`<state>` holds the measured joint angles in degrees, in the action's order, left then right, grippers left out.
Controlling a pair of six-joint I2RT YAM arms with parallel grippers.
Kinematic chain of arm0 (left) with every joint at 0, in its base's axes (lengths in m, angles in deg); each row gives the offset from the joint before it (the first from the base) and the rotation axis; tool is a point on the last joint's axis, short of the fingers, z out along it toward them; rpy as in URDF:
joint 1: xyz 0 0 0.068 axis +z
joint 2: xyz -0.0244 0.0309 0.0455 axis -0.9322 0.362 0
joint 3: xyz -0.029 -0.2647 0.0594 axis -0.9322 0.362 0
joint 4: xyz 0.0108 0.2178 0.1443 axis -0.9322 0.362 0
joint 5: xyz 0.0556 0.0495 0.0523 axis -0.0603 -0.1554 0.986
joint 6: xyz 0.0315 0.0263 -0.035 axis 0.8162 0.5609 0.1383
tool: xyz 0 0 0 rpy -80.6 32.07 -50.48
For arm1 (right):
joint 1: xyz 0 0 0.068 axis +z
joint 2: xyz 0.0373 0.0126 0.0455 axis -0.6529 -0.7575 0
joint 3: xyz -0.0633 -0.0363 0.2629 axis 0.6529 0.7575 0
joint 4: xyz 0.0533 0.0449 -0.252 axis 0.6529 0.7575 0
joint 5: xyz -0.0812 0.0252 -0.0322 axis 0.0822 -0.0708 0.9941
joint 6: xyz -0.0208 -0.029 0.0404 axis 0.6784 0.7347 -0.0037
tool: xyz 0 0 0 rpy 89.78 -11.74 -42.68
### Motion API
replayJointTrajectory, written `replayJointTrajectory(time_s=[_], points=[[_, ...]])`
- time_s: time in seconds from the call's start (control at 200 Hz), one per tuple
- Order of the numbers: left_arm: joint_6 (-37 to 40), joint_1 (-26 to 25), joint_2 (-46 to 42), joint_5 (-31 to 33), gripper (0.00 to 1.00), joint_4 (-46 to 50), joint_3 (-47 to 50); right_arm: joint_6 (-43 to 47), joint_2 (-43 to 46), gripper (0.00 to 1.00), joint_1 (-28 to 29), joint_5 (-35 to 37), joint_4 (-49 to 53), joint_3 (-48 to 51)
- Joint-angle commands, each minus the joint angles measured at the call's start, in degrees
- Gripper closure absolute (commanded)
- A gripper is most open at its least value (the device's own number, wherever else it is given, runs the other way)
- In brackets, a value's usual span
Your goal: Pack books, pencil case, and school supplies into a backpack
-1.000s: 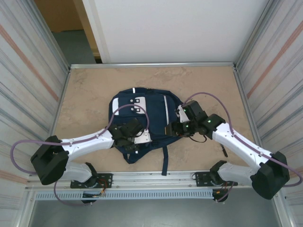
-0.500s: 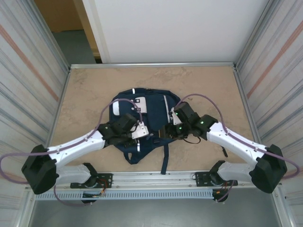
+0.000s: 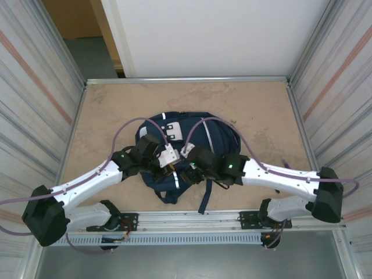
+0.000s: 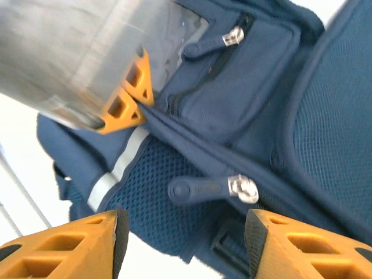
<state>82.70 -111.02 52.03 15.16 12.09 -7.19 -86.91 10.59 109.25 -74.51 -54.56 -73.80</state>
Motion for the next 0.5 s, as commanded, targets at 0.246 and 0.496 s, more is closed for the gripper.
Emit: replayJointTrajectory(time_s=[0.246, 0.496], points=[[-5.75, 2.51, -3.26, -12.13, 1.00, -5.94, -0.70, 12.92, -11.79, 0.45, 4.29, 24.93, 5.20, -7.46], [-6.40, 3.39, -3.87, -9.34, 1.00, -6.39, 0.45, 5.83, -8.09, 0.73, 3.72, 18.32, 10.57, -9.00]])
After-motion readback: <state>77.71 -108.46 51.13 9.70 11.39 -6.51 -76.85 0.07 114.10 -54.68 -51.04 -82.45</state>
